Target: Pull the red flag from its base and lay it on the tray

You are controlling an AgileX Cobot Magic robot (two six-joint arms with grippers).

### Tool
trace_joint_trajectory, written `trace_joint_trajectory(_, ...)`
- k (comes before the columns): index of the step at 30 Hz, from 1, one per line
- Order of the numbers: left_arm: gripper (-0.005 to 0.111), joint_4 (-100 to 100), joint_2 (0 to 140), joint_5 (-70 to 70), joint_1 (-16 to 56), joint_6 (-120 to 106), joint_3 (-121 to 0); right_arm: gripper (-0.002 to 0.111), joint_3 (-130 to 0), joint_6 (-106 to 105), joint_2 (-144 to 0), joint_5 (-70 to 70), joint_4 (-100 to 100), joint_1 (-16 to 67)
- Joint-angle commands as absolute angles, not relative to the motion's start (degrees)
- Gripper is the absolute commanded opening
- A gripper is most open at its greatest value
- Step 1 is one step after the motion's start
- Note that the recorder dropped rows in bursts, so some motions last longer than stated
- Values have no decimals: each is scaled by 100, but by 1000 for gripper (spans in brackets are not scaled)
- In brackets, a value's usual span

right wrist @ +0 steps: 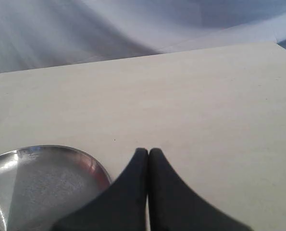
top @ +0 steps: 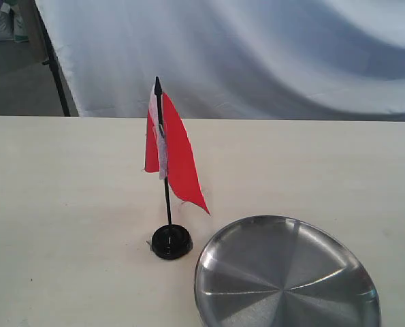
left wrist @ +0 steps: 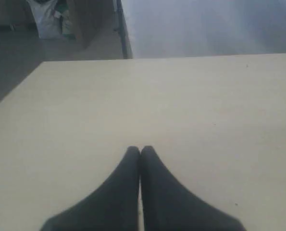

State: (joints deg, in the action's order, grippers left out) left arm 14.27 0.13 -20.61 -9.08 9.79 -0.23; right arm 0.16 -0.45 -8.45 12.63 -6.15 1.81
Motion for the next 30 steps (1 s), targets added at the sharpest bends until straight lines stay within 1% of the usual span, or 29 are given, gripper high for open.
trace_joint_trajectory(1, 0, 1880, 0, -1938, -864, 898, 0, 0, 0, -65, -821, 1242, -609, 164)
trace_joint_trajectory(16, 0, 1859, 0, -453, -864, 965, 0, 0, 0, -65, -821, 1242, -609, 164)
trace_joint_trajectory(18, 0, 1765, 0, 0, -864, 1722, 0, 0, 0, -65, -821, 1242, -609, 164)
trace_joint_trajectory(19, 0, 1652, 0, 421, -864, 2657, 0, 0, 0, -65, -821, 1242, -609, 164)
trace_joint_trajectory(21, 0, 1612, 0, 764, -864, 3732, 0, 0, 0, -65, -821, 1242, -609, 164)
trace_joint_trajectory(23, 0, 1612, 0, 979, -864, 3922, 0, 0, 0, -65, -821, 1242, -609, 164)
trace_joint_trajectory(30, 0, 1623, 0, 2476, -864, 3889, 0, 0, 0, -65, -821, 1230, -609, 164)
